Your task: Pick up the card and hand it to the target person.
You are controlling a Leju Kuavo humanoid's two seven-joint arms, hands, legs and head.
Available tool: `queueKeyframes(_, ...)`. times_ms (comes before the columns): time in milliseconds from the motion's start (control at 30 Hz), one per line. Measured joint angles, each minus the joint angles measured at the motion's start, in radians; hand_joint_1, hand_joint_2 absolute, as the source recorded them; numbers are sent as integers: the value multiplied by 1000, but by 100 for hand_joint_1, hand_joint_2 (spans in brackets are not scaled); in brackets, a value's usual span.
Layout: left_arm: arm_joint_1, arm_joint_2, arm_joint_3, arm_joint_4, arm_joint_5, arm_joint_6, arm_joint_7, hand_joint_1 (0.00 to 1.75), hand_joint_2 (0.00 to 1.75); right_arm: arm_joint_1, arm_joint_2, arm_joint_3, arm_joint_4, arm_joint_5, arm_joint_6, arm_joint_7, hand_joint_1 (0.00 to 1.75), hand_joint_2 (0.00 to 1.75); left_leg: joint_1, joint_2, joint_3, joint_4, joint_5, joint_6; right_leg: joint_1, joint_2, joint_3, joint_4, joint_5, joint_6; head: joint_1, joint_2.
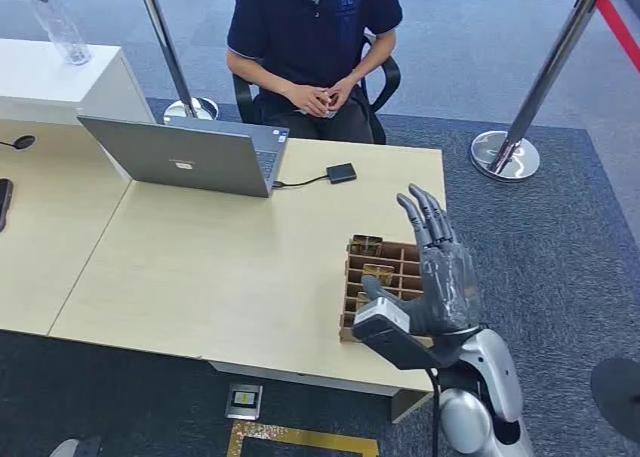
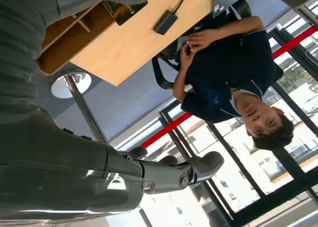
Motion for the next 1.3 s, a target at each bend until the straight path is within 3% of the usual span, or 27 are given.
queueKeyframes(333, -1, 1, 2, 0, -19, -2, -1, 0, 0, 3, -8, 147, 82, 238, -16, 175, 0, 175, 0, 0, 0, 0, 0, 0, 0, 0, 0, 0, 0, 0, 0, 0)
queueKeyframes(533, -1, 1, 11, 0, -26, 1, 5, 0, 0, 18, 10, 167, 184, 370, -14, 297, 0, 175, 0, 0, 0, 0, 0, 0, 0, 0, 0, 0, 0, 0, 0, 0)
queueKeyframes(633, -1, 1, 16, 0, -27, 3, 6, 0, 0, 20, 25, 164, 238, 410, -16, 329, 21, 175, 0, 0, 0, 0, 0, 0, 0, 0, 0, 0, 0, 0, 0, 0)
queueKeyframes(767, -1, 0, 17, 0, -29, 8, 6, 0, 0, 20, 43, 153, 295, 422, -31, 353, 131, 175, 0, 0, 0, 0, 0, 0, 0, 0, 0, 0, 0, 0, 0, 0)
queueKeyframes(800, -1, 0, 17, 0, -30, 8, 6, 0, 0, 20, 47, 147, 303, 423, -37, 358, 136, 175, 0, 0, 0, 0, 0, 0, 0, 0, 0, 0, 0, 0, 0, 0)
queueKeyframes(1000, -1, 0, 17, 1, -39, 9, 7, 0, 0, 27, 63, 120, 325, 425, -56, 373, 120, 175, 0, 0, 0, 0, 0, 0, 0, 0, 0, 0, 0, 0, 0, 0)
queueKeyframes(1133, -1, 0, 17, 1, -43, 9, 14, 0, 0, 38, 70, 102, 324, 430, -61, 378, 73, 175, 0, 0, 0, 0, 0, 0, 0, 0, -1, 0, 0, 0, 0, 0)
queueKeyframes(1300, -1, 0, 17, 2, -46, 9, 15, 0, 0, 53, 76, 88, 310, 441, -60, 381, 67, 175, 0, 0, 0, 0, 0, 0, 0, 0, -1, 0, 0, 0, 0, 0)
